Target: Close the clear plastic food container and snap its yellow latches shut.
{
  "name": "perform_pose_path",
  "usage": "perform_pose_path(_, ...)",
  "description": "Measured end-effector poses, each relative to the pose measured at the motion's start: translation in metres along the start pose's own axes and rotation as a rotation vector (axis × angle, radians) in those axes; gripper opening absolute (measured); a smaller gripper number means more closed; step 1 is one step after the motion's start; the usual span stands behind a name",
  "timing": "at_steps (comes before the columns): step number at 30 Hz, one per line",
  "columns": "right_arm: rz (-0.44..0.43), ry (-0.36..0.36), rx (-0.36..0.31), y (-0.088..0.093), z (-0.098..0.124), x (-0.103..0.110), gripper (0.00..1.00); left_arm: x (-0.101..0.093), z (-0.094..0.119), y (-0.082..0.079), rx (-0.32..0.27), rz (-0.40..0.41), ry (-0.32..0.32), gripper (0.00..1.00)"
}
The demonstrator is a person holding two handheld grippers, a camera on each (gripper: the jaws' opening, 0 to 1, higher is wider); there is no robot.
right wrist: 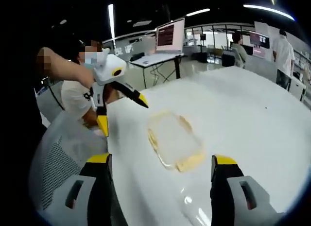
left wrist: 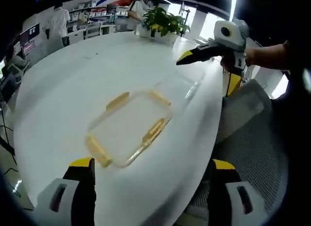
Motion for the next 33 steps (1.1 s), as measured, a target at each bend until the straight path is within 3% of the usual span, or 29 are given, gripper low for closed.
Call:
perform_pose_path(18, -0.005, 0.013, 0.074, -0.007, -0.023, -0.016, 0.76, 0.028, -0.010, -0.001, 0.072, -0.064, 0.056, 0.94)
perform_pose_path(24, 0.100, 0.029, 0.165, -0.001, -0.030, -0.024, 0.72, 0.039, -0.013, 0.001, 0.117, -0.126, 0.078, 0.92)
perform_pose_path(33, 0.121, 0.016, 0.218, 0.005, -0.044, -0.028, 0.70, 0.047, -0.020, 0.000, 0.156, -0.195, 0.105, 0.91)
Point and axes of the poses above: the point that each gripper's makers call its tool centre point, and the gripper's own axes: z roughly backward along the fingers, x roughly to its left, y roughly out of its underside, the point moved 5 cm from there along z, roughly backward along the fingers, and after that the axes turned 7 degrees about -z, right-handed, at the moved point
